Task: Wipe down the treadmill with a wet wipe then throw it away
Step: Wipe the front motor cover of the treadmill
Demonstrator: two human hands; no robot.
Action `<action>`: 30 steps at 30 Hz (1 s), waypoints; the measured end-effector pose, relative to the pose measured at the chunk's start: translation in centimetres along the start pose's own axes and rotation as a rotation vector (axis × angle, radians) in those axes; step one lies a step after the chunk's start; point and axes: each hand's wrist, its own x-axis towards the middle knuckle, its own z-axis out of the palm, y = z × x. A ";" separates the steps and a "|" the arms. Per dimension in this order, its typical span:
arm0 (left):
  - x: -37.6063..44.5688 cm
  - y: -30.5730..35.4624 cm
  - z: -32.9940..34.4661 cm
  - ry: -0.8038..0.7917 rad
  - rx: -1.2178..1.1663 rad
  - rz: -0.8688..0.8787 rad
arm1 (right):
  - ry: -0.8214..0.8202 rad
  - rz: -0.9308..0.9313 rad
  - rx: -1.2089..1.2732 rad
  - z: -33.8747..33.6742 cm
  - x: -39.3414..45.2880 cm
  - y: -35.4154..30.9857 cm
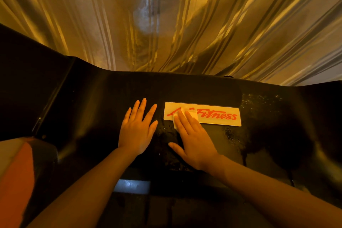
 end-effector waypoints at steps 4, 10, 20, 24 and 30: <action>0.0 0.0 0.0 -0.002 0.004 -0.006 | -0.018 0.003 0.000 -0.2 -0.3 0.5; 0.0 0.0 0.1 -0.009 0.007 -0.007 | -0.006 0.100 -0.011 -1.4 1.6 2.5; -0.1 0.0 0.1 -0.005 0.011 0.002 | 0.021 0.105 -0.004 -0.4 -1.5 1.7; -0.1 0.0 0.1 -0.005 0.010 0.005 | 0.026 0.119 -0.018 -0.9 -0.5 2.6; -0.1 0.0 -0.1 -0.032 0.007 0.000 | -0.020 0.120 -0.043 -1.7 0.3 4.3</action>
